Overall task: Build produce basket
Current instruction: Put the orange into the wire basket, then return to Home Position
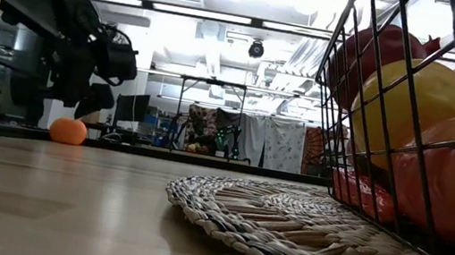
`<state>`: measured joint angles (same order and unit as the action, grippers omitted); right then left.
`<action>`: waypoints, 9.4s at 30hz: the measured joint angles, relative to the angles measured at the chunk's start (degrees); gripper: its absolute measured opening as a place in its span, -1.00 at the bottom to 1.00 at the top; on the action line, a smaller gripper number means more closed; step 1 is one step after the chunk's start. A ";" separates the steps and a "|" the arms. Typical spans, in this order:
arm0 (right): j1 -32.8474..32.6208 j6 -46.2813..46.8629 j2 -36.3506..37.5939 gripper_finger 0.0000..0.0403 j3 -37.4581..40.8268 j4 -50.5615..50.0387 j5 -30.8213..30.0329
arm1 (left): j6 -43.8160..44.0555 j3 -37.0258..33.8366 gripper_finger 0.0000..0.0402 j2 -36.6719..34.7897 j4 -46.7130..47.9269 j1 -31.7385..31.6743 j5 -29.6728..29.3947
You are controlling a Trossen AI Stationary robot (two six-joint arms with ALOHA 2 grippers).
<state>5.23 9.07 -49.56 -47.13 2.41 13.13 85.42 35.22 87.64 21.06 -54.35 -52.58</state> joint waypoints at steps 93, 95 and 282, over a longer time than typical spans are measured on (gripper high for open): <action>-0.02 1.41 0.02 -1.00 0.00 -0.99 -0.92 | -64.67 36.20 0.44 27.01 43.69 -0.73 27.66; -0.02 1.41 0.02 -1.00 0.00 -1.09 -0.94 | -64.62 36.17 0.33 27.04 43.75 -0.20 28.19; -0.04 1.02 0.57 -1.00 0.02 5.61 -13.52 | -84.38 98.57 0.89 34.36 35.26 58.72 42.47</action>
<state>5.19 10.10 -48.99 -47.11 8.02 -0.39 1.04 133.80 122.00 56.31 4.37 -10.11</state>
